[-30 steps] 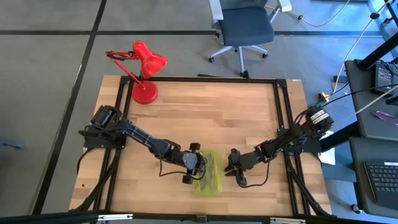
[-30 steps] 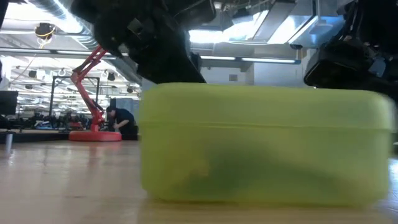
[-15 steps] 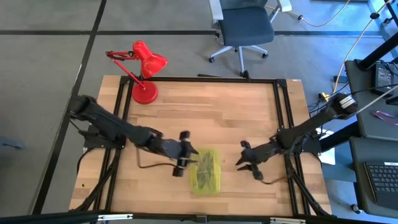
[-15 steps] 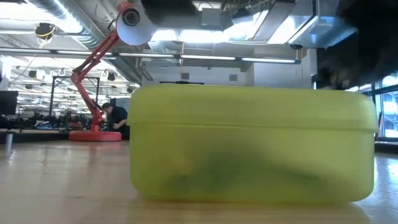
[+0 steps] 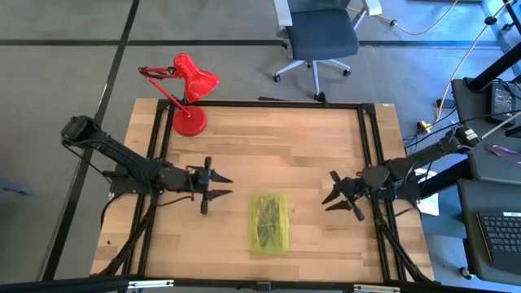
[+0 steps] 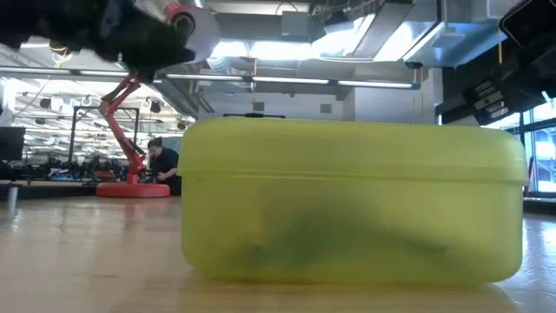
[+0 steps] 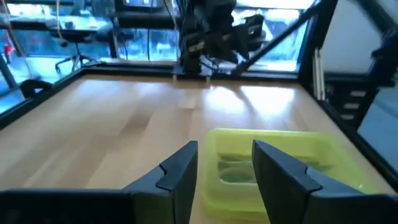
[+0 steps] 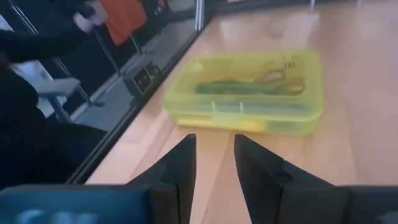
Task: Pick & place school supplies into a supply box
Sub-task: Return to Home Position
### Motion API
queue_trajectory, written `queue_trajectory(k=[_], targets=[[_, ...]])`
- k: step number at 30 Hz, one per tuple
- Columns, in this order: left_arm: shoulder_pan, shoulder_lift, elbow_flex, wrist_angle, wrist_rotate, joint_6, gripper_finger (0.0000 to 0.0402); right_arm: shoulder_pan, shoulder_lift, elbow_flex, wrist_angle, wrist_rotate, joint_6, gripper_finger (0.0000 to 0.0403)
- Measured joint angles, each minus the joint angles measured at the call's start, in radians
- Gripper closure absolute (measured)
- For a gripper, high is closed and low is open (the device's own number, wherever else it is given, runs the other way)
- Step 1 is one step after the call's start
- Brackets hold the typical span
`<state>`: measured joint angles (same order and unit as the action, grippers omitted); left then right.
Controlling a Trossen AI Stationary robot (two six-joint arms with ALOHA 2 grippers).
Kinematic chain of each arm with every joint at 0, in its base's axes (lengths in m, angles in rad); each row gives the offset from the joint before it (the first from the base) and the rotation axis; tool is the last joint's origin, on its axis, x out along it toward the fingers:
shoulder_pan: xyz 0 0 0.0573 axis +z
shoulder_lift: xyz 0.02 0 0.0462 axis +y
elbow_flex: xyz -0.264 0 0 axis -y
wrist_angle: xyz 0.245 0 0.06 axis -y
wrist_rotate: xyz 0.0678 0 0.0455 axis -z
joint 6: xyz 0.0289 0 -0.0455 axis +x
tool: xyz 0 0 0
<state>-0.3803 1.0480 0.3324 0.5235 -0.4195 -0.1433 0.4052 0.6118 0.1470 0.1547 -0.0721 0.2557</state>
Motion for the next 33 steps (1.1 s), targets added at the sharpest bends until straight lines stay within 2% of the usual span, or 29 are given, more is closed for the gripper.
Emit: queue_trajectory(k=[5, 12, 18, 24, 27, 33], targets=[[0.053, -0.094, -0.175, 0.171, 0.023, -0.010, 0.0252, -0.066, -0.142, -0.054, -0.007, -0.069, -0.028, 0.0289], [0.113, -0.216, -0.326, 0.271, 0.044, -0.027, 0.0255, -0.155, -0.298, -0.057, -0.125, -0.142, -0.055, 0.0289], [0.143, -0.280, -0.325, 0.213, 0.075, -0.011, 0.0254, -0.198, -0.403, -0.057, -0.212, -0.147, -0.080, 0.0289], [0.164, -0.312, -0.325, 0.185, 0.079, -0.010, 0.0252, -0.237, -0.525, -0.057, -0.261, -0.236, -0.110, 0.0289], [0.170, -0.322, -0.325, 0.182, 0.079, -0.010, 0.0254, -0.251, -0.600, -0.057, -0.314, -0.246, -0.111, 0.0289], [0.175, -0.373, -0.325, 0.172, 0.070, -0.003, 0.0255, -0.259, -0.612, -0.056, -0.354, -0.255, -0.127, 0.0289]])
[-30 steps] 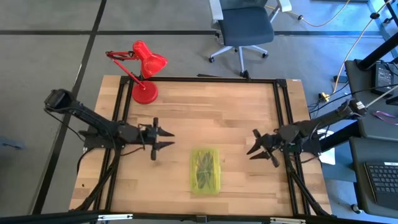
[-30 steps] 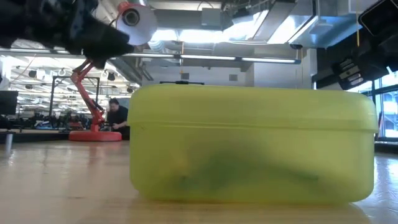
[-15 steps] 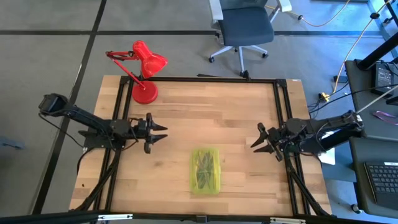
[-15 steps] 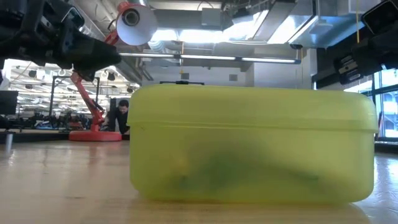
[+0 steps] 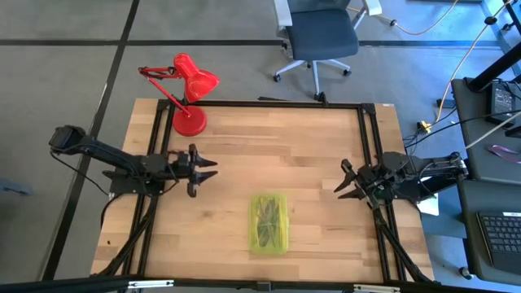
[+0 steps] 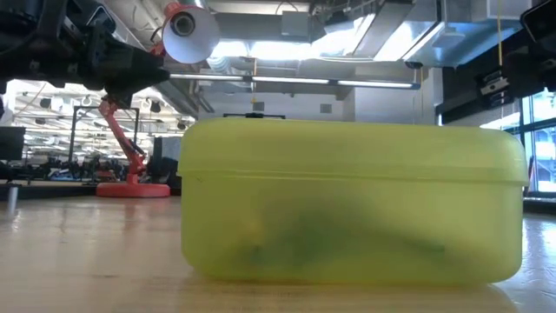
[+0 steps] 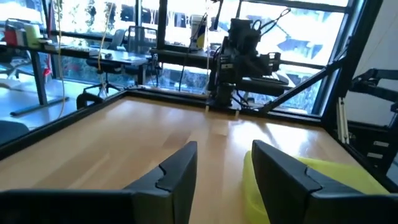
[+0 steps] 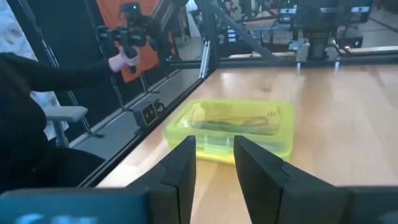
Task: Pick & place school supplies into a supply box
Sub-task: Return to Home Position
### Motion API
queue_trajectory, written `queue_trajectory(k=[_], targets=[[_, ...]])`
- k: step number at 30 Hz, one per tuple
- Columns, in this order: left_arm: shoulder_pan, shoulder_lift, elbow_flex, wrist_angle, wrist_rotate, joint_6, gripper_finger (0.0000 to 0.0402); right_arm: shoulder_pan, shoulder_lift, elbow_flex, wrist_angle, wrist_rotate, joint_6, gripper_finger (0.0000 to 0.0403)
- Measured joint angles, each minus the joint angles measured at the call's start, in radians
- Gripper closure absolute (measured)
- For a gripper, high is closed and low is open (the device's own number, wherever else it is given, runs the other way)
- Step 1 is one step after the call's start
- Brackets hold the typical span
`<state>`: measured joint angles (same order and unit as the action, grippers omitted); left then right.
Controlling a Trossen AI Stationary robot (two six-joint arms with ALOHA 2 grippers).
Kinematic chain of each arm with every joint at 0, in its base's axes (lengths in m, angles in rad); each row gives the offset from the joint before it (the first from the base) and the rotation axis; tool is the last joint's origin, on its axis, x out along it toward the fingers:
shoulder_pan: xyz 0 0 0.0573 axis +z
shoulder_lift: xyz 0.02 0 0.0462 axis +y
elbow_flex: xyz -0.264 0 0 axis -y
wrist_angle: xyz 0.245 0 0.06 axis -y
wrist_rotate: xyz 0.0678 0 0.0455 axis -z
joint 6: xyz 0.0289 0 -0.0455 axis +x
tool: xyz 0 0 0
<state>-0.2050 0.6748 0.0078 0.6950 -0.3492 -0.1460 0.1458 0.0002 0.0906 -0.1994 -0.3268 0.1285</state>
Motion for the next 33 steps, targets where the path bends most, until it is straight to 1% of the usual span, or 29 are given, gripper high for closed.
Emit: queue_trajectory(k=[3, 7, 11, 17, 25, 28, 31, 33], targets=[[0.000, -0.040, 0.000, -0.030, -0.014, 0.002, 0.0253, 0.000, 0.001, 0.000, 0.002, -0.017, -0.006, 0.0289], [-0.001, -0.130, 0.000, -0.156, -0.061, -0.016, 0.0252, 0.000, 0.001, 0.000, -0.001, -0.050, -0.004, 0.0289], [-0.003, -0.260, 0.000, -0.307, -0.117, -0.051, 0.0254, 0.000, 0.001, 0.000, -0.006, -0.052, -0.003, 0.0289], [-0.003, -0.455, 0.000, -0.442, -0.112, -0.031, 0.0251, 0.000, 0.000, 0.000, -0.006, -0.052, -0.008, 0.0289], [-0.003, -0.674, 0.000, -0.625, -0.113, 0.006, 0.0252, 0.000, 0.000, 0.000, 0.008, -0.050, -0.026, 0.0289], [-0.004, -0.674, 0.004, -0.618, -0.118, 0.037, 0.0253, 0.000, 0.000, 0.000, 0.015, -0.051, -0.013, 0.0289], [-0.004, -0.674, 0.004, -0.632, -0.147, 0.030, 0.0251, 0.000, 0.000, 0.000, 0.016, -0.050, -0.006, 0.0289], [-0.004, -0.672, 0.004, -0.632, -0.148, 0.029, 0.0250, 0.001, 0.000, 0.000, 0.022, -0.023, -0.030, 0.0289]])
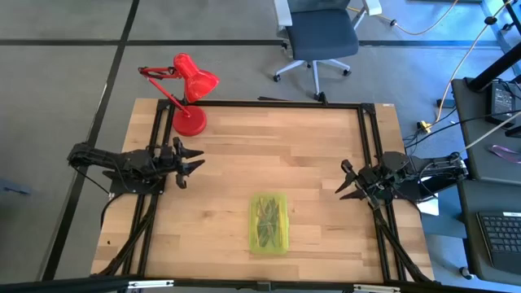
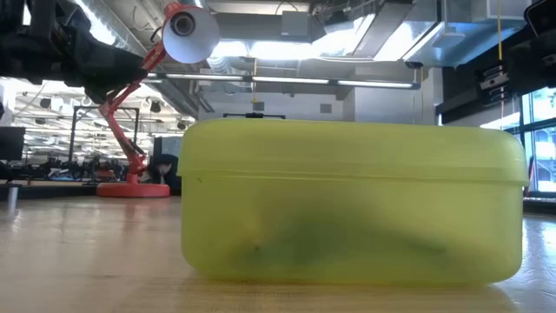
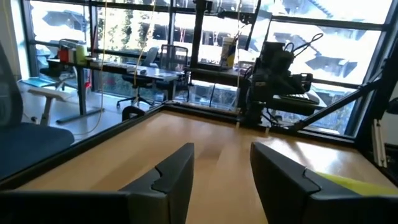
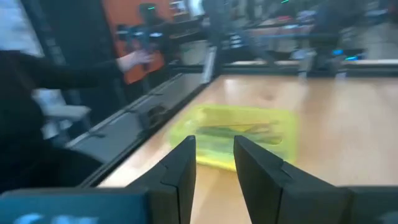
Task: Pick & place school supplies into a supply box
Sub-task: Return to Home Position
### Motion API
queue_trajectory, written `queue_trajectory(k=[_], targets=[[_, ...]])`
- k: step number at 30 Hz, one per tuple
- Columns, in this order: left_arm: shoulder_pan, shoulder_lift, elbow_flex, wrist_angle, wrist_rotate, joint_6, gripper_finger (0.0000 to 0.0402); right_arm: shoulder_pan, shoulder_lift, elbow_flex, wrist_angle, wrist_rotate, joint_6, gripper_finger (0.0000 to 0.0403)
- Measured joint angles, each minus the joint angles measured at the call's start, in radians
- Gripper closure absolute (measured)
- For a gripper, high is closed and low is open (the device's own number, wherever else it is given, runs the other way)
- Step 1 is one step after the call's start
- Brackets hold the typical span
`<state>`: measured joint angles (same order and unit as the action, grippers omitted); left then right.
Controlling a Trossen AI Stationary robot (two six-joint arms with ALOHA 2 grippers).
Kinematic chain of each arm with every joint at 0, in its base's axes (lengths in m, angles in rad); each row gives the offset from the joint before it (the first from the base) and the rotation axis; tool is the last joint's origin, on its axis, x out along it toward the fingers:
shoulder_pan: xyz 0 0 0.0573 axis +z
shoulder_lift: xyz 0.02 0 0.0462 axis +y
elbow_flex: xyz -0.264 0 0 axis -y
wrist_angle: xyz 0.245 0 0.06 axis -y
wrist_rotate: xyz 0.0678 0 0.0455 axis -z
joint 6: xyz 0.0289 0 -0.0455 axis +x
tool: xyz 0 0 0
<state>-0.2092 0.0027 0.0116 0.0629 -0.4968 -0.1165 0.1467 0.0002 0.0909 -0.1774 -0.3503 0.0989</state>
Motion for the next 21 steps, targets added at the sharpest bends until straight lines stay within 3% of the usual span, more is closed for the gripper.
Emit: queue_trajectory(k=[4, 8, 12, 21], targets=[[0.000, 0.008, 0.000, 0.000, 0.000, 0.000, 0.0250, 0.000, 0.000, 0.000, 0.010, 0.085, -0.028, 0.0289], [0.000, 0.007, 0.000, 0.001, 0.000, 0.000, 0.0253, 0.000, 0.000, -0.002, 0.060, 0.087, -0.039, 0.0289], [0.000, 0.007, 0.000, 0.001, 0.000, 0.000, 0.0252, 0.000, 0.001, -0.085, 0.232, 0.090, -0.053, 0.0289], [0.000, 0.008, 0.000, 0.008, 0.000, 0.000, 0.0252, 0.000, 0.003, -0.074, 0.212, 0.092, -0.056, 0.0289]])
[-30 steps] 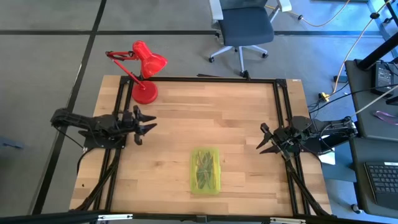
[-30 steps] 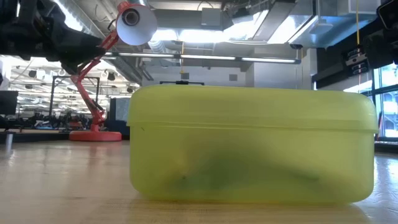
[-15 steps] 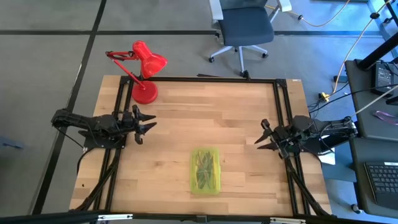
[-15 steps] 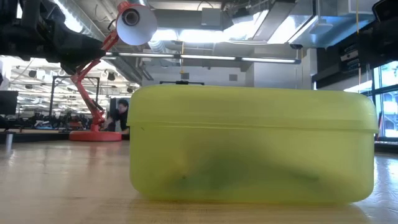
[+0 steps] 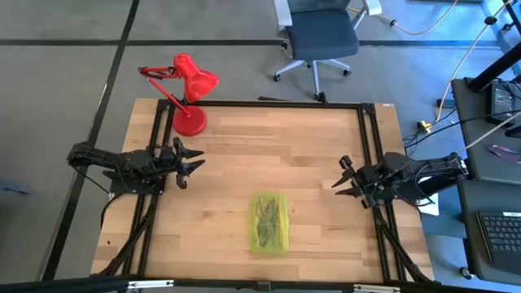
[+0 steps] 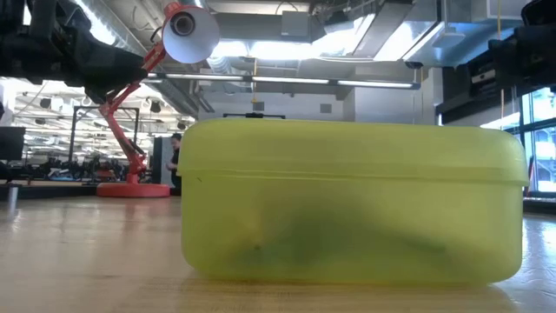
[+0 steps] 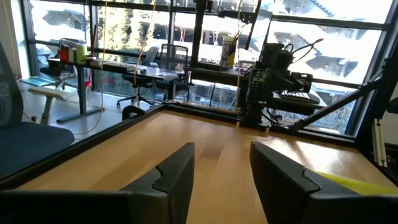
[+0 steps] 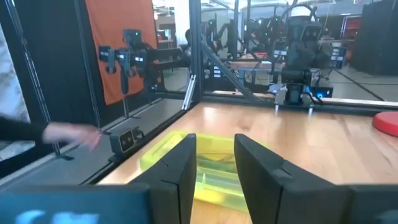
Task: Pick & place school supplies into a supply box
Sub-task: Return to Home Position
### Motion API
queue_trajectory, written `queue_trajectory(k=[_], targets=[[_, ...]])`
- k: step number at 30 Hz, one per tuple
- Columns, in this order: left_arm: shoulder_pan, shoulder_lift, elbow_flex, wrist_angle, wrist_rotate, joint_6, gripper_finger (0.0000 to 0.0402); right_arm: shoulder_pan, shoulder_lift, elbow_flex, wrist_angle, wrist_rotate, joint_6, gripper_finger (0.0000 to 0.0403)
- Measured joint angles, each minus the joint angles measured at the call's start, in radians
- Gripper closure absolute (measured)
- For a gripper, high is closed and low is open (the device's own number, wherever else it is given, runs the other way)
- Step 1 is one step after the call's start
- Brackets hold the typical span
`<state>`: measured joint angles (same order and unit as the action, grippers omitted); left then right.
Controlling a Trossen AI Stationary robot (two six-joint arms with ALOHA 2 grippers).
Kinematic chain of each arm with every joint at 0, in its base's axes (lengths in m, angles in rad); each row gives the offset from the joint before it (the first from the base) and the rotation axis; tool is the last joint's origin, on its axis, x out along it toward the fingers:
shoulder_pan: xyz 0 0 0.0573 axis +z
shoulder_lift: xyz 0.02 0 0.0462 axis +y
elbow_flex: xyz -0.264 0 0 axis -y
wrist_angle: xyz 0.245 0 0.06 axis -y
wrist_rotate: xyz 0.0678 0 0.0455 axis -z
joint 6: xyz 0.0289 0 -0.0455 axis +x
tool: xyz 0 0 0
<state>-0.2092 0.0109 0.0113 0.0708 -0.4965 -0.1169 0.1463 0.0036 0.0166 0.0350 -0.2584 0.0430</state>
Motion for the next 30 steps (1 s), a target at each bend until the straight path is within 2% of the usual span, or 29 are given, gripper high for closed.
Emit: queue_trajectory(k=[30], targets=[[0.000, 0.000, 0.000, 0.000, 0.000, 0.000, 0.0253, 0.000, 0.000, 0.000, 0.002, 0.003, 0.028, 0.0289]])
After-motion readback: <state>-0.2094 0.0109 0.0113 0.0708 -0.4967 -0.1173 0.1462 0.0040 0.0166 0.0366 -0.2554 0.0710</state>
